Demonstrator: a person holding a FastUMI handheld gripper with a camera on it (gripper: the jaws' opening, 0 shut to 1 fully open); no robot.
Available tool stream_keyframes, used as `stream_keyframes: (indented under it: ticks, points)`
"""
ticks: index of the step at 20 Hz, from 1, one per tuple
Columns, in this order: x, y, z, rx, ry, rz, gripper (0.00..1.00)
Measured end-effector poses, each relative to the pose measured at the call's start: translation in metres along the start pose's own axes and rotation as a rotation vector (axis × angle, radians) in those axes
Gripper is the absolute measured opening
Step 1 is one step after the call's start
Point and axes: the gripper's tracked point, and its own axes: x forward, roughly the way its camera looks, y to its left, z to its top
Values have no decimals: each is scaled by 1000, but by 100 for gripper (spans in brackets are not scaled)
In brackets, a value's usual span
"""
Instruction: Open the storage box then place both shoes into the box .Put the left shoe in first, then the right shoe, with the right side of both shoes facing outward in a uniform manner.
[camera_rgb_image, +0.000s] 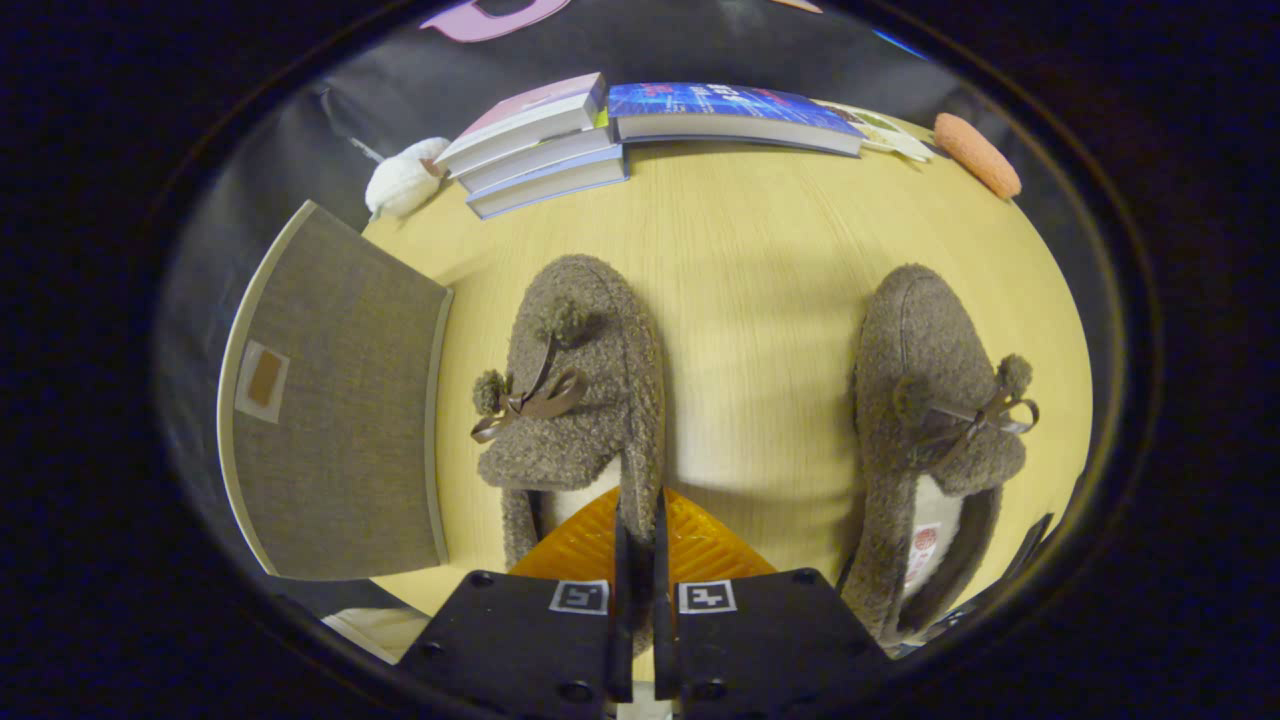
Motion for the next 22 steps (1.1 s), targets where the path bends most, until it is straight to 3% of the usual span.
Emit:
stream_keyframes:
  ticks: [2, 5, 8, 15, 22]
  points:
    - [6, -1, 3, -13, -23, 0, 12]
    - [-2, 1, 2, 13, -34, -5, 4]
    - [-3, 1, 2, 105, -34, 38, 3]
    - [-17, 26, 1, 411, -33, 287, 3]
    - [-97, 76, 29, 503, -127, 525, 3]
